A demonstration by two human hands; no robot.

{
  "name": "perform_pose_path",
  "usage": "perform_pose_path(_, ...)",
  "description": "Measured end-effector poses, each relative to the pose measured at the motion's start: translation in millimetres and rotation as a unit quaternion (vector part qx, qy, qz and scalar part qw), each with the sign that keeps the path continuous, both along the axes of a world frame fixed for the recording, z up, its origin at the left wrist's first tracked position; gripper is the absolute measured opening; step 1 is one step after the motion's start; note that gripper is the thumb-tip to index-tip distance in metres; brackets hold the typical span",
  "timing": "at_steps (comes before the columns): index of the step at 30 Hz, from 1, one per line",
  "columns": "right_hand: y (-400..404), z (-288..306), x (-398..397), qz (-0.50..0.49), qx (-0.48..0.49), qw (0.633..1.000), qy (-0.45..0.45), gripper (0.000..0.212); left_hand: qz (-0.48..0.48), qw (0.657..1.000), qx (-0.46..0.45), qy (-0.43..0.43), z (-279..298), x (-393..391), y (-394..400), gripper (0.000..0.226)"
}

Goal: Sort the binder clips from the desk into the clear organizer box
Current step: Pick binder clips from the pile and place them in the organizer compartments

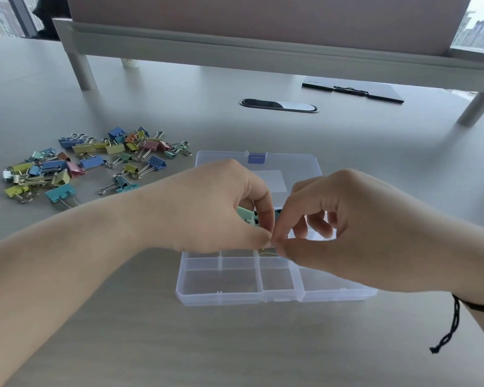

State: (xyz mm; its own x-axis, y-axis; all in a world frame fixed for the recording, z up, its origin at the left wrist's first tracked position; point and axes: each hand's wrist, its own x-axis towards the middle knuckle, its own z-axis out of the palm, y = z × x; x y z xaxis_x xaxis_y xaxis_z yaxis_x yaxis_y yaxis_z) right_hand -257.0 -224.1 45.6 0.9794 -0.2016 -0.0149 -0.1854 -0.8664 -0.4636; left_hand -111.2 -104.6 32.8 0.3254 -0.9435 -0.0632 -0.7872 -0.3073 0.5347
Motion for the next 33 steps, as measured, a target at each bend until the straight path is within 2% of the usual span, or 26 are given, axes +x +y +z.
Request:
perform_pose_path(6,3.1,2.2,-4.1,0.055,-0.066,0.994,0.06,0.033,0.001,0.999,-0.009,0.036,0.3,4.3,1.5,0.008)
perform_pose_path(10,1.8,-1.1,-2.4,0.09,-0.112,0.989,0.033,0.023,0.013,0.999,-0.008,0.033,-1.2,7.2,1.8,0.01)
perform_pose_path(14,2.6,-0.2,-4.0,0.085,-0.091,0.992,0.023,0.026,0.012,0.998,-0.001,0.056,0.0,7.4,2.1,0.013)
perform_pose_path(18,3.9,0.9,-3.6,0.073,-0.057,0.995,0.03,0.029,0.008,0.997,0.006,0.081,2.5,7.3,2.0,0.026)
perform_pose_path(20,2.6,-0.9,-3.1,0.085,-0.087,0.992,0.024,0.026,0.003,0.996,0.0,0.093,3.5,7.0,1.4,0.034)
perform_pose_path(21,2.1,-2.0,-3.1,0.089,-0.1,0.991,0.02,0.025,0.002,0.995,-0.006,0.096,3.4,7.1,1.2,0.035)
perform_pose_path(23,2.7,0.2,-3.4,0.071,-0.064,0.995,0.029,0.028,0.011,0.993,-0.032,0.112,2.5,7.4,0.4,0.028)
perform_pose_path(26,0.8,0.2,-4.2,0.064,-0.051,0.996,0.032,0.032,0.036,0.981,-0.08,0.175,2.0,7.5,-0.1,0.019)
perform_pose_path(29,-1.4,-1.0,-1.8,0.026,-0.024,0.998,-0.049,0.028,0.064,0.957,-0.106,0.262,3.3,7.3,0.3,0.017)
perform_pose_path(31,-4.5,-1.6,1.0,-0.014,0.024,0.99,-0.136,0.021,0.064,0.941,-0.118,0.311,4.4,6.6,0.7,0.016)
perform_pose_path(33,-5.5,-3.2,4.2,-0.044,0.075,0.979,-0.184,0.019,0.056,0.929,-0.131,0.341,5.3,4.4,1.2,0.012)
